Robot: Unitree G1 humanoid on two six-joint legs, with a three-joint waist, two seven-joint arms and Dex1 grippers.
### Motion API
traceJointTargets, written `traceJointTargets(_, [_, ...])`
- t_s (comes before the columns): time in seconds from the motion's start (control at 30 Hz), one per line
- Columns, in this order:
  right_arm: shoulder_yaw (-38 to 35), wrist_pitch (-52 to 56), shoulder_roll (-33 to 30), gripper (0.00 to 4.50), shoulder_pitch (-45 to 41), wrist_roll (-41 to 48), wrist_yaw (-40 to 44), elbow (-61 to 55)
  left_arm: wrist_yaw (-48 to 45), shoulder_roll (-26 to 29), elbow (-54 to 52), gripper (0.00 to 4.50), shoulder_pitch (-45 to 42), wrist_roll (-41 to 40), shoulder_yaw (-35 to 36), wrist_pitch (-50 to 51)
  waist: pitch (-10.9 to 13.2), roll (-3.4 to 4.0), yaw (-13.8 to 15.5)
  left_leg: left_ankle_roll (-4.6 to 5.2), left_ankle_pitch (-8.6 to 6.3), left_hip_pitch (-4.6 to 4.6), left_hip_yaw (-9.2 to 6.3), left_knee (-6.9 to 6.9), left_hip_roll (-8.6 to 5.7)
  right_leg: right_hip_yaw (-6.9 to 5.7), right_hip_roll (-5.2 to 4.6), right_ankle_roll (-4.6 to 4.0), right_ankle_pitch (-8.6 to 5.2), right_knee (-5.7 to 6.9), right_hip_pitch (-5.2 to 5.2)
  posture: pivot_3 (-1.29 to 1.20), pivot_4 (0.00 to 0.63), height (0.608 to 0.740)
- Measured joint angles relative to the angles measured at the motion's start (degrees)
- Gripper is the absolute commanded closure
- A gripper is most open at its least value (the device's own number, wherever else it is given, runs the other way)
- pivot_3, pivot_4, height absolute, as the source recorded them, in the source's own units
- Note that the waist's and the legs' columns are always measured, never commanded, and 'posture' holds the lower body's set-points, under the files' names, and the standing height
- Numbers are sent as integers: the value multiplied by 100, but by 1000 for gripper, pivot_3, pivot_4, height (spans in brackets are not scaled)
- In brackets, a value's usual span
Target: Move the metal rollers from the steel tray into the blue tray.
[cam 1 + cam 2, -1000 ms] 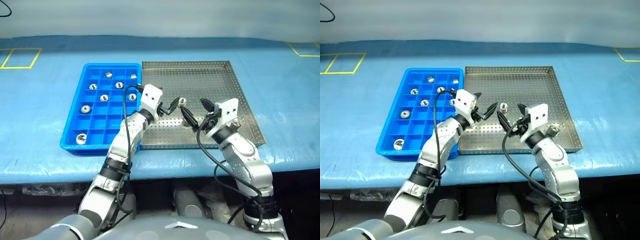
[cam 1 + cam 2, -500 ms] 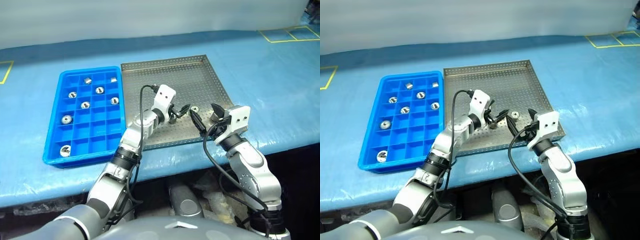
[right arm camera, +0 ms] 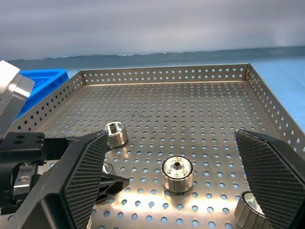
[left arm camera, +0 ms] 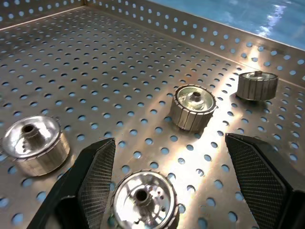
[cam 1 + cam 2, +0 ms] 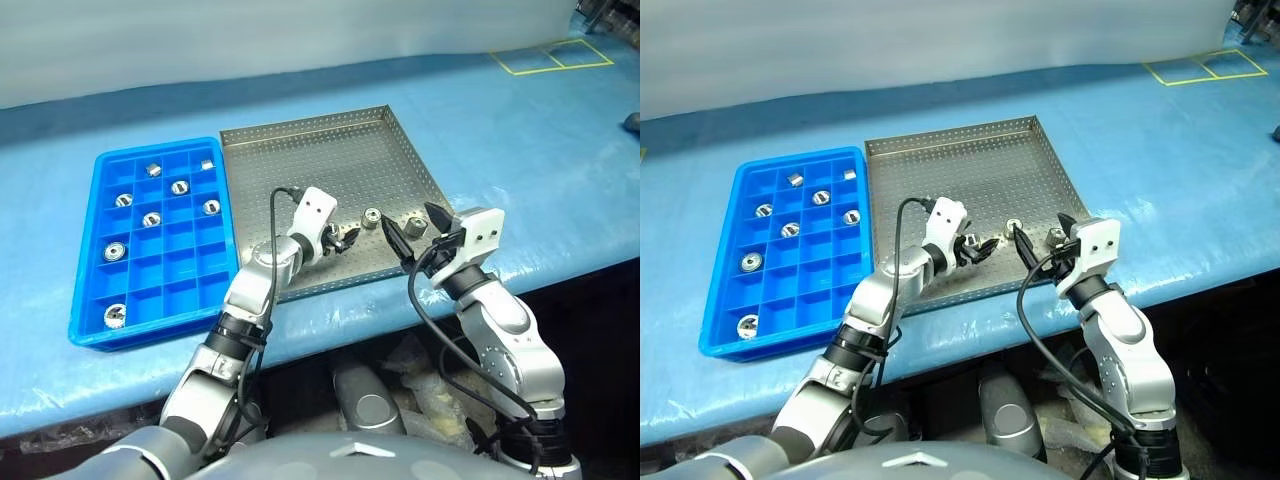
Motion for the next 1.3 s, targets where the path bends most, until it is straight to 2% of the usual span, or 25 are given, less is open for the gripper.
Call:
traceJointTargets(0.17, [33, 0, -3, 0, -79, 2, 61, 111, 46, 40, -120, 484, 187, 13, -46, 308, 0, 0, 63, 0, 0, 1, -2, -1, 0, -2, 1, -1, -1, 2, 0, -271, 150, 740])
traceJointTargets(0.2, [34, 0, -3, 0, -80, 2, 85, 113, 43, 44, -120, 645, 196, 10, -56, 319, 0, 0, 72, 0, 0, 1, -1, -1, 0, -2, 0, -1, -1, 1, 0, -271, 150, 740])
traceJointTargets(0.27, [36, 0, -3, 0, -95, 2, 103, 125, 45, 37, -100, 1057, 192, 27, -91, 309, 0, 0, 77, 0, 0, 1, 0, 0, 0, 0, 0, 0, 0, 0, 0, -271, 150, 740])
traceJointTargets(0.43, [45, -1, 1, 0, -114, 0, 122, 144, 27, -33, 1, 2733, 161, 60, -167, 227, 0, 0, 87, 0, 0, 1, -1, -1, 0, -1, 0, 1, 0, 1, -1, -275, 150, 740])
traceJointTargets(0.47, [50, -2, 4, 0, -114, 0, 124, 144, 26, -48, 1, 2826, 160, 62, -187, 194, 0, 0, 86, 0, 0, 0, 0, -1, 0, 0, 0, 2, 1, 1, -1, -275, 150, 740])
traceJointTargets(0.63, [54, -4, 15, 0, -111, 0, 126, 149, 97, -151, -17, 2826, 190, 22, -61, -75, 0, 0, 84, 0, 0, 1, 0, -1, 0, 1, 0, 15, 8, 1, -1, -255, 150, 740])
traceJointTargets(0.83, [133, -9, 41, 0, -144, 0, 169, 407, 467, -423, -782, 2826, 392, -286, 486, -405, 1, 0, 188, 0, 0, 1, 3, -2, 1, 4, 0, 22, 13, 1, -3, -188, 150, 740])
traceJointTargets(0.97, [305, -10, 87, 0, -363, 0, 275, 609, 1452, -624, -1293, 2826, 339, -250, 1011, -754, 1, 0, 336, 0, 0, 8, 5, -1, 2, 8, 3, 27, 16, 3, 0, -131, 150, 740])
traceJointTargets(1.2, [493, -19, 107, 0, -728, -27, 502, 1029, 3640, -607, -1399, 2826, 562, 776, 1769, -852, 4, -5, 859, 0, 0, 2, 0, 0, -1, 5, 4, 32, 21, 0, -1, -48, 150, 740])
traceJointTargets(1.3, [591, -23, 129, 0, -851, -40, 599, 1180, 3898, -538, -1499, 2826, 713, 809, 1853, -716, 6, -7, 1133, 0, 0, -4, -6, 1, -4, -5, 1, 30, 21, -3, -4, -24, 150, 740])
